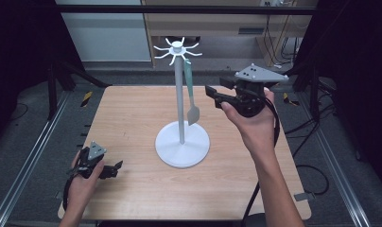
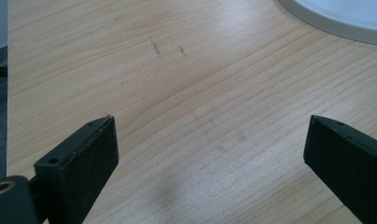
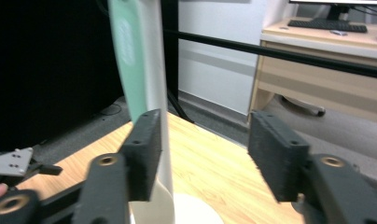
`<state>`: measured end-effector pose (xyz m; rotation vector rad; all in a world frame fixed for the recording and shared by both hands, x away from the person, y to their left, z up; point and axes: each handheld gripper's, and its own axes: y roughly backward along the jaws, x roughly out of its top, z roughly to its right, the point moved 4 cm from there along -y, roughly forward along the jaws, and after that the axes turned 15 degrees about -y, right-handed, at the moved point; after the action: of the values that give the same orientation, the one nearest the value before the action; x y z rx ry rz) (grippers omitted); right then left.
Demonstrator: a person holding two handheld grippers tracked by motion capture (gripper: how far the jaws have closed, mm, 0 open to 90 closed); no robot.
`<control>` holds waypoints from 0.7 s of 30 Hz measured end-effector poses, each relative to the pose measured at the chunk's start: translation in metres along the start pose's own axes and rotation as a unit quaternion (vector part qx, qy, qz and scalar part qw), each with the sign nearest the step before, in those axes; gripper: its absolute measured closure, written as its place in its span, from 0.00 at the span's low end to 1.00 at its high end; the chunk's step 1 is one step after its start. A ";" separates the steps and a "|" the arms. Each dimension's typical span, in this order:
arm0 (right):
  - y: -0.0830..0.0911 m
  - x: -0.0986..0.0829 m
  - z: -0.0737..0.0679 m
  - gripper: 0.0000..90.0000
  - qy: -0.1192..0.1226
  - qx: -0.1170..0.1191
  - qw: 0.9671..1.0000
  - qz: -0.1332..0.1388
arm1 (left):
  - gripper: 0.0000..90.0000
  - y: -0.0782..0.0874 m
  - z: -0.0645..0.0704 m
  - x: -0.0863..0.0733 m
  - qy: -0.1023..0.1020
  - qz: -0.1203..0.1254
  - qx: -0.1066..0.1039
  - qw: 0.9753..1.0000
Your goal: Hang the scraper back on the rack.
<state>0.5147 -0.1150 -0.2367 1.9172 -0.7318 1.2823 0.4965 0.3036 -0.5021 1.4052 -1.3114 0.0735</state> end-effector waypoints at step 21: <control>0.004 -0.114 0.063 0.13 -0.038 -0.054 0.998 -0.007 | 0.03 0.002 0.000 -0.001 0.000 -0.002 0.005 1.000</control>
<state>0.5059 -0.1602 -0.3589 1.8885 -0.8099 1.1422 0.4952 0.3049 -0.5015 1.4153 -1.3107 0.0768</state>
